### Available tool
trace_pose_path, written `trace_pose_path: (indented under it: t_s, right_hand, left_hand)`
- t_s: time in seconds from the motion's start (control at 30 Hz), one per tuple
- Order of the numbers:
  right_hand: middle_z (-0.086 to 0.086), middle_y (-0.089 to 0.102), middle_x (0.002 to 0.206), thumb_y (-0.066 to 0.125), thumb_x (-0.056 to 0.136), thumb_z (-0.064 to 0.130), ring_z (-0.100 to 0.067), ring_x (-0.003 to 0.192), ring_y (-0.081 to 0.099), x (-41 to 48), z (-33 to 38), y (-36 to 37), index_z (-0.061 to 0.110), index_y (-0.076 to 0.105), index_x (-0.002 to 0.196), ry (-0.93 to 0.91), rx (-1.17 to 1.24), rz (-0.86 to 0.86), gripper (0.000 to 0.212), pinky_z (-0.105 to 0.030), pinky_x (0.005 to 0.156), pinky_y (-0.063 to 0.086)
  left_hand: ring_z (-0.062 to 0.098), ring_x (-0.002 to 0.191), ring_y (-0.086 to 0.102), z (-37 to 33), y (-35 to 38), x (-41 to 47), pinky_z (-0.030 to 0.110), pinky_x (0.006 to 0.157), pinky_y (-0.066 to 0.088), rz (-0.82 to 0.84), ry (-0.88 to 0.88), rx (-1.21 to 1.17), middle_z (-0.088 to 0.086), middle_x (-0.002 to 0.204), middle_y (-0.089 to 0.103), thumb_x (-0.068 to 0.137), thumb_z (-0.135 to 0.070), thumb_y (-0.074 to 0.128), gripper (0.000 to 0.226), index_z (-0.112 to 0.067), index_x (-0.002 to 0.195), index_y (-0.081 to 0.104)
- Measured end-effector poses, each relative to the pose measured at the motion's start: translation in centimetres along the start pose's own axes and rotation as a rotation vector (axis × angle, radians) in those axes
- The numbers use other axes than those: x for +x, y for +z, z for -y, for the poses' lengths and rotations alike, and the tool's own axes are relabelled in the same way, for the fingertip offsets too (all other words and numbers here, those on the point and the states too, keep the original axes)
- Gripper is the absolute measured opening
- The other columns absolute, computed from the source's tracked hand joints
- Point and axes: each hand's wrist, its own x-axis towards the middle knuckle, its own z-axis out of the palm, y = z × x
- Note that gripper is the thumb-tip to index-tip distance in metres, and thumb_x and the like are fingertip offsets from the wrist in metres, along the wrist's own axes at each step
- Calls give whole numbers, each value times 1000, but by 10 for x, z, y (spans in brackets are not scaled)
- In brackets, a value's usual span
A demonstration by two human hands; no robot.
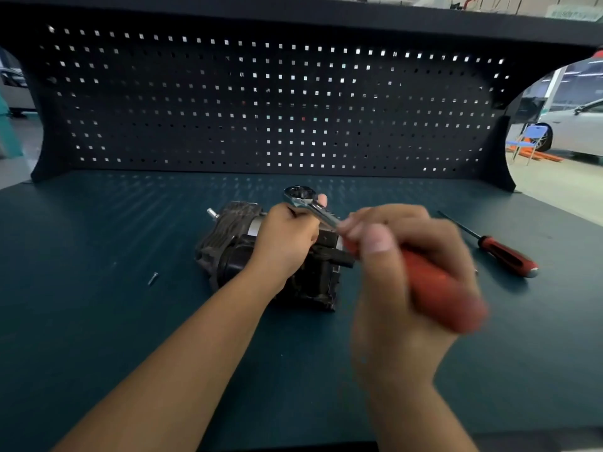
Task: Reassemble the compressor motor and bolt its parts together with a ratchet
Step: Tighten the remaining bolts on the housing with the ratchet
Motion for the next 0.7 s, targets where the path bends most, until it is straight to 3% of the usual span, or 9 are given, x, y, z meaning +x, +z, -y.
trace_pose_path:
  t_s: [0.1, 0.17, 0.23, 0.3, 0.4, 0.5, 0.6, 0.7]
  right_hand:
    - [-3, 55, 59, 54, 71, 10, -22, 60, 54, 30, -11, -26, 18, 55, 65, 352, 400, -122, 10, -35, 72, 50]
    - [-3, 53, 58, 50, 71, 7, -20, 56, 54, 50, -27, -44, 13, 52, 61, 596, 621, -279, 11, -33, 72, 51]
    - [-1, 54, 57, 50, 73, 10, -17, 51, 56, 62, -44, -52, 12, 53, 57, 803, 745, -456, 16, -31, 72, 49]
    - [2, 52, 55, 50, 81, 13, -13, 49, 53, 66, -58, -54, 12, 51, 61, 881, 803, -550, 21, -29, 69, 47]
    - [4, 44, 51, 54, 81, 18, -11, 49, 47, 60, -57, -56, 15, 53, 54, 801, 768, -429, 26, -25, 66, 48]
    - [5, 46, 53, 49, 87, 19, -12, 54, 50, 48, -32, -53, 19, 57, 52, 611, 591, -254, 36, -25, 68, 50]
    - [4, 48, 52, 51, 86, 19, -14, 55, 52, 26, -10, -32, 19, 56, 53, 394, 391, -282, 33, -30, 69, 51]
    - [1, 54, 52, 60, 79, 17, -22, 52, 54, 8, 1, -10, 15, 54, 58, 154, 182, -296, 22, -36, 67, 49]
  left_hand:
    - [19, 60, 39, 1, -10, 2, 46, 83, 46, 208, 43, 34, -6, 45, 39, 90, -28, 45, 49, -22, 41, 40]
    - [21, 62, 39, 0, -14, 3, 53, 93, 41, 355, 43, 16, -7, 46, 39, 87, -32, 43, 45, -23, 42, 40]
    - [20, 59, 38, -3, -16, 5, 50, 88, 40, 457, 37, -11, -6, 47, 37, 87, -31, 45, 43, -22, 45, 40]
    - [15, 54, 37, -3, -20, 8, 44, 82, 36, 537, 22, -71, -5, 47, 35, 88, -27, 46, 37, -17, 52, 39]
    - [11, 54, 44, 1, -23, 7, 52, 89, 40, 560, -10, -146, -5, 50, 42, 87, -26, 48, 34, -18, 54, 46]
    - [6, 55, 50, 2, -19, 7, 58, 98, 42, 426, 2, -29, -9, 49, 50, 83, -27, 48, 36, -24, 48, 54]
    - [10, 62, 55, 3, -16, 7, 49, 88, 50, 282, 24, 92, -9, 51, 58, 85, -27, 50, 36, -29, 51, 63]
    - [11, 65, 60, 4, -18, 6, 37, 80, 50, 173, 61, 112, -6, 56, 64, 89, -16, 59, 32, -23, 59, 70]
